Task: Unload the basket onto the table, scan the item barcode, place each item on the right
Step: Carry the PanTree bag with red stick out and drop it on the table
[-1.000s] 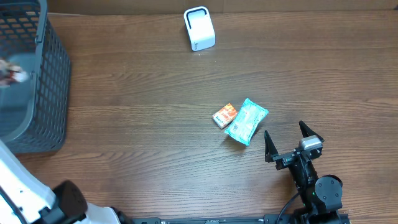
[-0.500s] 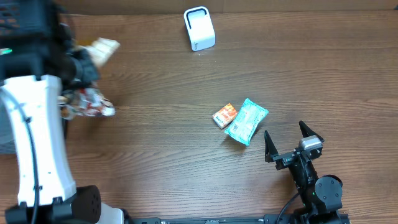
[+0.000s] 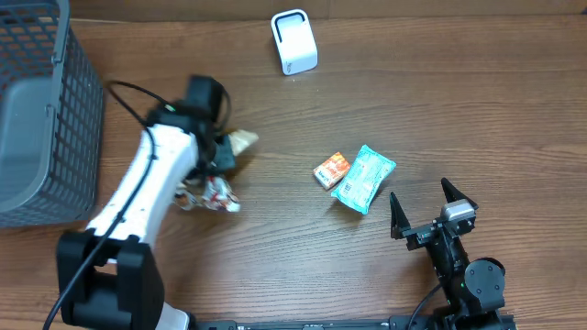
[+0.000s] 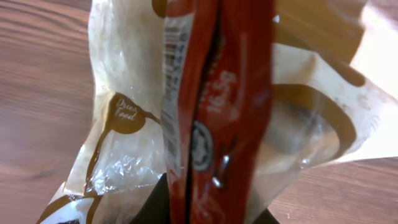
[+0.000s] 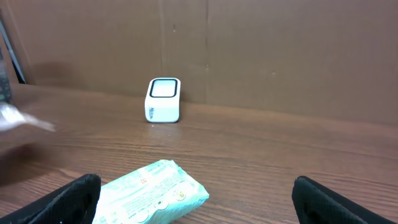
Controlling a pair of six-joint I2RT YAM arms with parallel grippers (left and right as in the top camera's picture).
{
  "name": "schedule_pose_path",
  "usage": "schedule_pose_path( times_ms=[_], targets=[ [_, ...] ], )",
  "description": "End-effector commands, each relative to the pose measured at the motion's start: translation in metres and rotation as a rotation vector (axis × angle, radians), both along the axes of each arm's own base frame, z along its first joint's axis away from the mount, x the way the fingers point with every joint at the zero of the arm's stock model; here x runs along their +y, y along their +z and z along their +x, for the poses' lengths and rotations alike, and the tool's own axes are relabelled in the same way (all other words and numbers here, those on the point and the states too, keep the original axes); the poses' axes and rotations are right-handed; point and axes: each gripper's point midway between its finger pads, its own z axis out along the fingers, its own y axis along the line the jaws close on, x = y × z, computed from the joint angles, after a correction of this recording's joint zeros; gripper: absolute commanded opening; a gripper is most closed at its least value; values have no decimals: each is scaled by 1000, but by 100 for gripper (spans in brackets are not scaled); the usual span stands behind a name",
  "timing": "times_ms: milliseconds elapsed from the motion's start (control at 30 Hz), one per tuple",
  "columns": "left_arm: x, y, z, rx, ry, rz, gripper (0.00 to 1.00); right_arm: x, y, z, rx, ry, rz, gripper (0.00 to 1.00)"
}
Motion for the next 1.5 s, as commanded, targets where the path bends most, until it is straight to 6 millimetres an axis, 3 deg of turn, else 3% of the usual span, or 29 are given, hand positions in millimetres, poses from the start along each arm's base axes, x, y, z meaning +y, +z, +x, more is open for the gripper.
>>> schedule_pose_path(
  times_ms=[0, 133, 300, 367, 467, 533, 633, 767, 1000, 1233, 1367, 1467],
  targets=[
    [-8, -25, -12, 2, 16, 7, 5, -2, -4, 1, 5, -10, -4, 100],
    [-17, -46, -17, -19, 1, -1, 6, -2, -4, 1, 5, -10, -4, 100],
    [-24, -56, -17, -45, -14, -11, 13, -2, -4, 1, 5, -10, -4, 100],
    [-24, -58, -16, -53, -14, -13, 36, -2, -4, 1, 5, -10, -4, 100],
    [-24, -59, -16, -52, -15, -13, 81, -2, -4, 1, 5, -10, -4, 100],
    [-24, -59, -16, -52, -16, -13, 96, -2, -4, 1, 5, -10, -4, 100],
    [-24, -56, -14, -56, -35, -11, 100, -2, -4, 1, 5, -10, -4, 100],
    [-26, -39, -2, -77, -53, -13, 100, -2, -4, 1, 5, -10, -4, 100],
    [-27, 34, 37, -184, -87, 9, 100, -2, -4, 1, 5, -10, -4, 100],
    [5, 110, 71, -332, 0, 107, 100, -2, -4, 1, 5, -10, -4, 100],
    [33, 126, 79, -381, 63, 217, 100, -2, -4, 1, 5, -10, -4, 100],
    [40, 126, 79, -380, 79, 234, 100, -2, -4, 1, 5, -10, -4, 100]
  ],
)
